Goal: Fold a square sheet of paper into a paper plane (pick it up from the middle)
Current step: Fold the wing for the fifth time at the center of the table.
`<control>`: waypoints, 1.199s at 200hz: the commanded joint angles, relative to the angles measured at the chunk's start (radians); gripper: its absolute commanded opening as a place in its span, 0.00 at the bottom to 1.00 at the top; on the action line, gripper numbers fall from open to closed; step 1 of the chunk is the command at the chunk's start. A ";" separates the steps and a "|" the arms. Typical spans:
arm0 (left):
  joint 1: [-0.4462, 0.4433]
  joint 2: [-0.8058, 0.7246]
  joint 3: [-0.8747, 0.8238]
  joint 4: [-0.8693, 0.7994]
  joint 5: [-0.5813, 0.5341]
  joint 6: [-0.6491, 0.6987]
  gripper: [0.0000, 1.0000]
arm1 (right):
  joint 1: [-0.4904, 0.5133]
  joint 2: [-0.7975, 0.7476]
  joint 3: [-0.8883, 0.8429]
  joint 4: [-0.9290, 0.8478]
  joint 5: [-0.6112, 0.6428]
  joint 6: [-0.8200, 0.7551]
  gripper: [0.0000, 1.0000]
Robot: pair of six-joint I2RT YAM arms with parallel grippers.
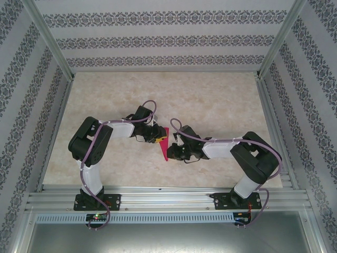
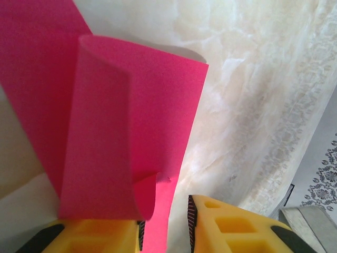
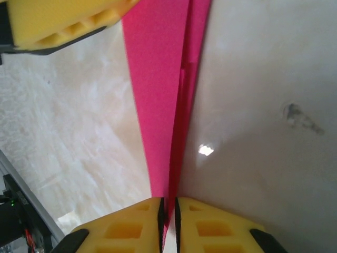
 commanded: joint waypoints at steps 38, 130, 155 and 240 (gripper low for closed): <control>-0.006 0.032 -0.001 -0.073 -0.044 0.010 0.31 | 0.021 -0.028 0.016 -0.025 -0.006 0.043 0.15; -0.006 0.030 -0.003 -0.078 -0.054 -0.006 0.30 | 0.155 0.070 0.173 -0.358 0.237 -0.153 0.00; -0.006 0.026 -0.009 -0.070 -0.052 -0.016 0.30 | 0.174 0.065 0.218 -0.483 0.315 -0.230 0.00; -0.021 0.023 -0.010 -0.033 -0.032 -0.055 0.30 | 0.166 -0.006 0.210 -0.498 0.299 -0.335 0.02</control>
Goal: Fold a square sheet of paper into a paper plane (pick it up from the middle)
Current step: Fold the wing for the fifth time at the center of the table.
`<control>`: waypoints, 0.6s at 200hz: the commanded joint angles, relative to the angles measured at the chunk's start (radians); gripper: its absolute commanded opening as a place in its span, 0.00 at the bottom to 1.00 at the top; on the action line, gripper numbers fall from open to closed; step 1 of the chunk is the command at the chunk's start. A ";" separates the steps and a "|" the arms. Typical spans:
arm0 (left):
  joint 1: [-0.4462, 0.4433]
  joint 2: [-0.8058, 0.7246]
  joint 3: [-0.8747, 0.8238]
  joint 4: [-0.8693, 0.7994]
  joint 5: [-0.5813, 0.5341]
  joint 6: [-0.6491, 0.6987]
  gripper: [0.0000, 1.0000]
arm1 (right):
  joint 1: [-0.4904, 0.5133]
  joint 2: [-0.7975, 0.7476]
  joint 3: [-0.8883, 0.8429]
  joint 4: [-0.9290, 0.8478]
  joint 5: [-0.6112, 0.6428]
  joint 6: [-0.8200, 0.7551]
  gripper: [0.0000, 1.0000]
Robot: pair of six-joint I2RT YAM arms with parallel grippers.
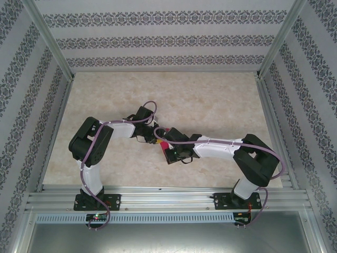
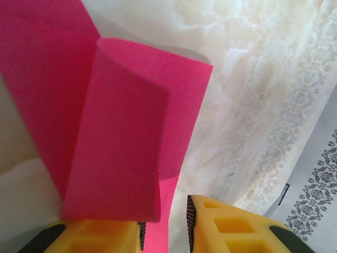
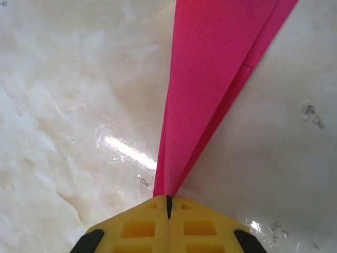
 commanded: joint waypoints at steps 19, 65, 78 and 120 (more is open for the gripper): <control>-0.006 0.020 -0.008 -0.046 -0.043 -0.010 0.30 | -0.018 -0.070 -0.046 0.013 -0.059 0.073 0.14; -0.006 0.019 -0.014 -0.046 -0.045 -0.009 0.30 | -0.115 -0.201 -0.269 0.377 -0.166 0.354 0.36; -0.006 0.020 -0.010 -0.051 -0.045 -0.004 0.29 | -0.140 -0.197 -0.349 0.546 -0.213 0.448 0.36; -0.006 0.020 -0.008 -0.058 -0.049 -0.001 0.29 | -0.143 -0.077 -0.360 0.772 -0.307 0.563 0.17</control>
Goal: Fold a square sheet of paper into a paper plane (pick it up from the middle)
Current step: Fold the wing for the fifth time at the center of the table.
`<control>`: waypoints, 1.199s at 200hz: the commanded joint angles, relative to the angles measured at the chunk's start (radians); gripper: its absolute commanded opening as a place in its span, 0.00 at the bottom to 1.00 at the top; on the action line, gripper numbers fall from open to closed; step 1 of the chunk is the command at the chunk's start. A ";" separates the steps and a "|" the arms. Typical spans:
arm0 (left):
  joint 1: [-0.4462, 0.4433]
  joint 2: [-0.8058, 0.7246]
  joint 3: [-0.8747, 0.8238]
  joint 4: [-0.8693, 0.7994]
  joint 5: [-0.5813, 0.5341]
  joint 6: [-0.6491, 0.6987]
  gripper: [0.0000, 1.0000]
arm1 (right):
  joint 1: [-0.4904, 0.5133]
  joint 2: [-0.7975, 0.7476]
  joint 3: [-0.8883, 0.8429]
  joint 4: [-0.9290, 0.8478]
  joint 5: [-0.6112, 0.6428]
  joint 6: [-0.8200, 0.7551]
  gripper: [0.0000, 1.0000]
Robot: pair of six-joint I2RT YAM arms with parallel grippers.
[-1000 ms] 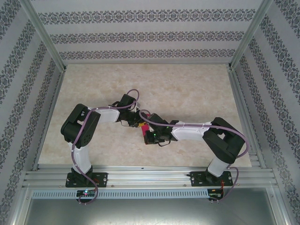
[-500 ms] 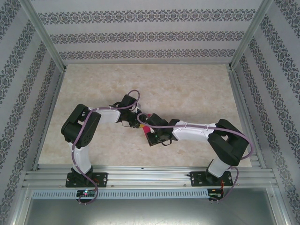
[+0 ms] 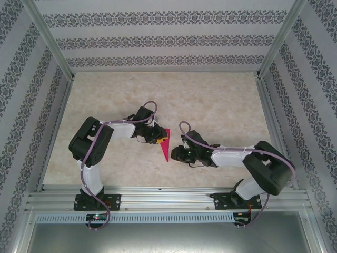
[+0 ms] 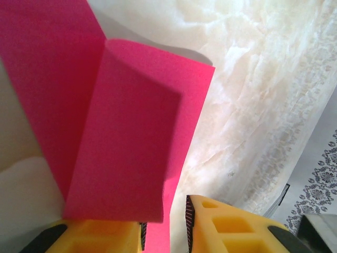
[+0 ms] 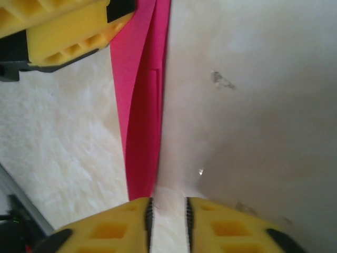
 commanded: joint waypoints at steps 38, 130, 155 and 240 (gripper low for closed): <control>-0.007 0.018 -0.005 -0.072 -0.053 0.008 0.29 | 0.020 0.102 0.026 0.227 -0.089 0.123 0.09; -0.006 0.021 0.007 -0.096 -0.059 0.018 0.28 | 0.027 0.164 0.050 0.153 -0.096 0.097 0.07; -0.005 0.023 0.008 -0.096 -0.060 0.019 0.28 | 0.026 0.100 0.030 0.128 -0.075 0.092 0.13; -0.005 0.029 0.012 -0.102 -0.059 0.021 0.28 | 0.033 0.033 0.068 0.161 -0.059 0.114 0.04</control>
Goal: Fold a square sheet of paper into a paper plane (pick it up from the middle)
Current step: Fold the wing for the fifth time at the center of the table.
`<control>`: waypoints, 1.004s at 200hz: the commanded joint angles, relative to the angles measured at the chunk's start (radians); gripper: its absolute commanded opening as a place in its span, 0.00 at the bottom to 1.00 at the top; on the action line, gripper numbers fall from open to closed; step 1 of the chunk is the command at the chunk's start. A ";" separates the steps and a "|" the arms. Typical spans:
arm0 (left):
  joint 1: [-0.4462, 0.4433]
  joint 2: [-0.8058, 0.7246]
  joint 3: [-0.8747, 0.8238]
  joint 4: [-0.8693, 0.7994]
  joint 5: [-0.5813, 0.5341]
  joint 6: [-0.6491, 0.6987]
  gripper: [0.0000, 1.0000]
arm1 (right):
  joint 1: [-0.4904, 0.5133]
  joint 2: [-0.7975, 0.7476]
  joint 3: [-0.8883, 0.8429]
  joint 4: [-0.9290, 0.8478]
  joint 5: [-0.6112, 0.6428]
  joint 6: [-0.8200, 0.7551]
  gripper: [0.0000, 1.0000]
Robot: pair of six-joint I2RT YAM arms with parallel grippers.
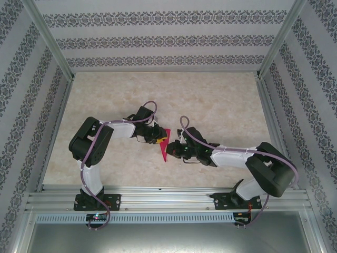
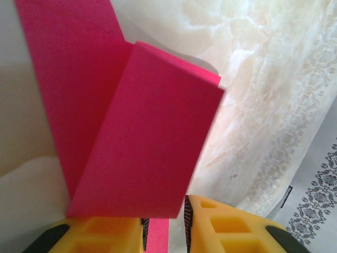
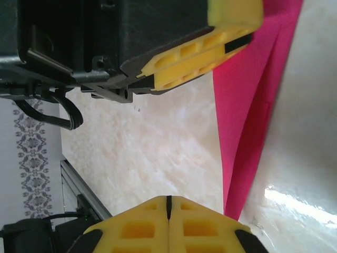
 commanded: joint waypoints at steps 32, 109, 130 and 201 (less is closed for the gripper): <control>-0.006 0.028 0.004 -0.086 -0.048 0.024 0.28 | 0.003 0.210 0.008 0.270 -0.105 0.121 0.03; -0.005 0.027 0.004 -0.093 -0.053 0.024 0.27 | 0.057 0.315 0.004 0.135 -0.140 0.106 0.00; -0.005 0.029 0.004 -0.092 -0.055 0.024 0.27 | 0.076 0.300 -0.006 0.094 -0.133 0.089 0.00; -0.004 0.034 0.001 -0.092 -0.064 0.015 0.26 | 0.116 0.283 -0.023 0.010 -0.154 0.044 0.01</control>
